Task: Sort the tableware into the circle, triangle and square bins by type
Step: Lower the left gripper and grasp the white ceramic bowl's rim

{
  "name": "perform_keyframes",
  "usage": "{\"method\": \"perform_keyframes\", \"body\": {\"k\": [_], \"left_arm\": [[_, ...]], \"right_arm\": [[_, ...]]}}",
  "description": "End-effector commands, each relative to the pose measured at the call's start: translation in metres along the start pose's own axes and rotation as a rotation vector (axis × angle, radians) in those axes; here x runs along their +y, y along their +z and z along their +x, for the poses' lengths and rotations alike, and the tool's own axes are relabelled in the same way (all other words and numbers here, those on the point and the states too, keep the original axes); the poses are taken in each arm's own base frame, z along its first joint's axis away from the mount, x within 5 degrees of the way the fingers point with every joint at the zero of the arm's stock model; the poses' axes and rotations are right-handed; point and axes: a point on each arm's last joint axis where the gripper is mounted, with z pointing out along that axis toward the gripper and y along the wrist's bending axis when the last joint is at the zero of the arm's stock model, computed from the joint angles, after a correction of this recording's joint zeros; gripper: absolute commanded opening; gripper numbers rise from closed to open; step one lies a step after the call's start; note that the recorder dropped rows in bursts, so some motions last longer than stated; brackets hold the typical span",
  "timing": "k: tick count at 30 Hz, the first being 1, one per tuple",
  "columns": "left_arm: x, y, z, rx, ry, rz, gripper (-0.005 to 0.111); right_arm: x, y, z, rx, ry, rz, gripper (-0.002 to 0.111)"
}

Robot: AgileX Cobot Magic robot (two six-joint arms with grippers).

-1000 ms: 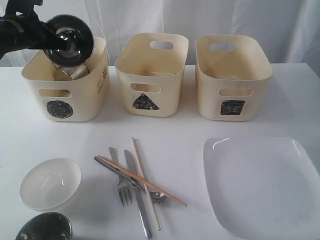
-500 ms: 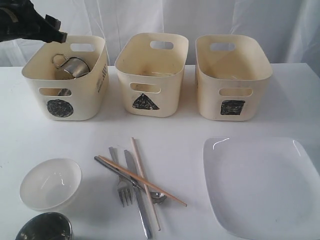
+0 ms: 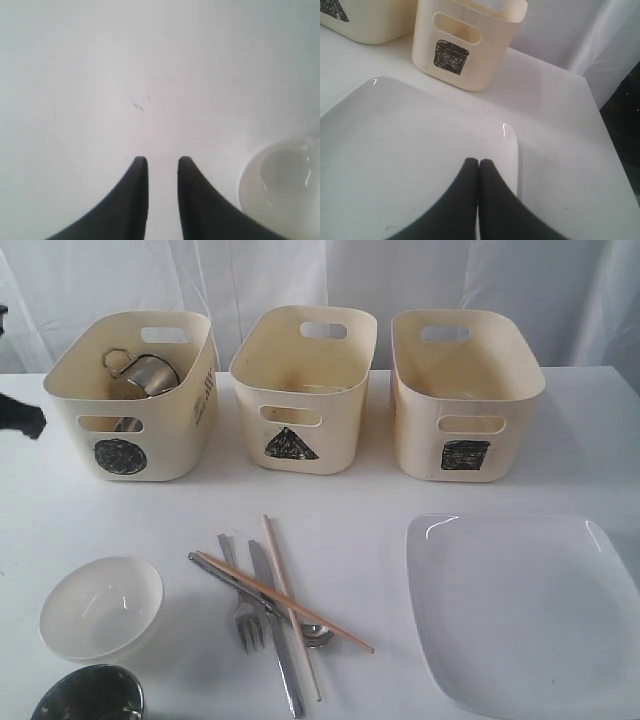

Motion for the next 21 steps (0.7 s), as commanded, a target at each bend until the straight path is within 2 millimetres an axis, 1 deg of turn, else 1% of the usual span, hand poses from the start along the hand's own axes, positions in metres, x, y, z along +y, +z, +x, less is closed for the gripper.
{"method": "perform_keyframes", "body": {"k": [1, 4, 6, 9, 10, 11, 12, 18, 19, 20, 21], "left_arm": [[-0.012, 0.026, 0.017, 0.051, 0.022, 0.099, 0.02], [-0.022, 0.044, 0.026, 0.045, 0.034, 0.191, 0.024], [-0.028, 0.054, 0.035, 0.061, 0.054, 0.251, 0.031], [-0.034, 0.067, 0.045, 0.07, 0.07, 0.305, 0.05], [-0.036, 0.076, 0.051, 0.059, 0.05, 0.31, 0.061], [-0.036, 0.08, 0.053, 0.05, 0.043, 0.306, 0.066], [-0.036, 0.089, 0.057, 0.038, 0.033, 0.296, 0.071], [-0.036, 0.125, 0.068, 0.033, 0.008, 0.261, 0.07], [-0.036, 0.128, 0.067, 0.034, 0.006, 0.258, 0.065], [-0.036, 0.129, 0.067, 0.033, 0.01, 0.257, 0.055], [-0.036, 0.129, 0.067, 0.028, 0.015, 0.254, 0.041]], "right_arm": [[0.0, 0.0, -0.002, -0.02, 0.008, -0.001, 0.0], [0.0, 0.0, -0.002, -0.02, 0.008, -0.001, 0.0], [0.0, 0.0, -0.002, -0.02, 0.008, -0.001, 0.0], [0.0, 0.0, -0.002, -0.02, 0.008, -0.001, 0.0], [0.0, 0.0, -0.002, -0.02, 0.008, -0.001, 0.0], [0.0, 0.0, -0.002, -0.02, 0.008, -0.001, 0.0], [0.0, 0.0, -0.002, -0.02, 0.008, -0.001, 0.0], [0.0, 0.0, -0.002, -0.02, 0.008, -0.001, 0.0], [0.0, 0.0, -0.002, -0.02, 0.008, -0.001, 0.0], [0.0, 0.0, -0.002, -0.02, 0.008, -0.001, 0.0], [0.0, 0.0, -0.002, -0.02, 0.008, -0.001, 0.0]]}}
